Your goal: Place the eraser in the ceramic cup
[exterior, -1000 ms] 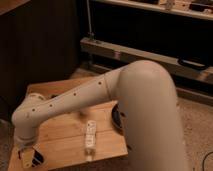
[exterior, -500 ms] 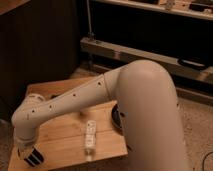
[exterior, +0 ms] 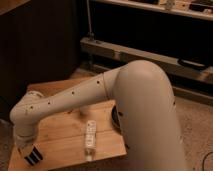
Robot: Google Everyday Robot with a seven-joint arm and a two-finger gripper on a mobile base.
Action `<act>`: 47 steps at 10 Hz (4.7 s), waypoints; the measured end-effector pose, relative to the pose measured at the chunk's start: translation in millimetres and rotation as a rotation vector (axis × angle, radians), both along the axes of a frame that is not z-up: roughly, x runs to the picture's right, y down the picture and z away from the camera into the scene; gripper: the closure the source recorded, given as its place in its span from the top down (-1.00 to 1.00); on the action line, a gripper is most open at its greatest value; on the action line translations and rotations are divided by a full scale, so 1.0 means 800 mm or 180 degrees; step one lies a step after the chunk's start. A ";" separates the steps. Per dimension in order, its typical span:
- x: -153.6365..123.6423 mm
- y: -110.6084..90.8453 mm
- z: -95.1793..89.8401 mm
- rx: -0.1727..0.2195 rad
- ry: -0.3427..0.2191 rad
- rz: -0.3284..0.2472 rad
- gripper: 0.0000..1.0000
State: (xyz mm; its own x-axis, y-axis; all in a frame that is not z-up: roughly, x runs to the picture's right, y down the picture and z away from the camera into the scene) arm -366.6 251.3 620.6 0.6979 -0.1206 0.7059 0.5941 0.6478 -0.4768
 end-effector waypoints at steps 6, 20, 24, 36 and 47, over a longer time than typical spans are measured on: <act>0.040 -0.168 -0.041 0.0577 0.0439 0.0247 -1.00; 0.146 -0.367 0.008 0.1176 0.0889 0.0876 -1.00; 0.204 -0.356 0.024 0.1001 0.1059 0.1095 -1.00; 0.284 -0.327 0.065 0.0751 0.1385 0.1547 -1.00; 0.277 -0.316 0.103 0.0705 0.1277 0.1632 -1.00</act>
State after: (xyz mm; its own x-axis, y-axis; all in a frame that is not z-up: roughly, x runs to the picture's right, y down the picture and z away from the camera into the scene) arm -145.0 -1.4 703.3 0.9076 0.1831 0.3777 -0.0084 0.9076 -0.4197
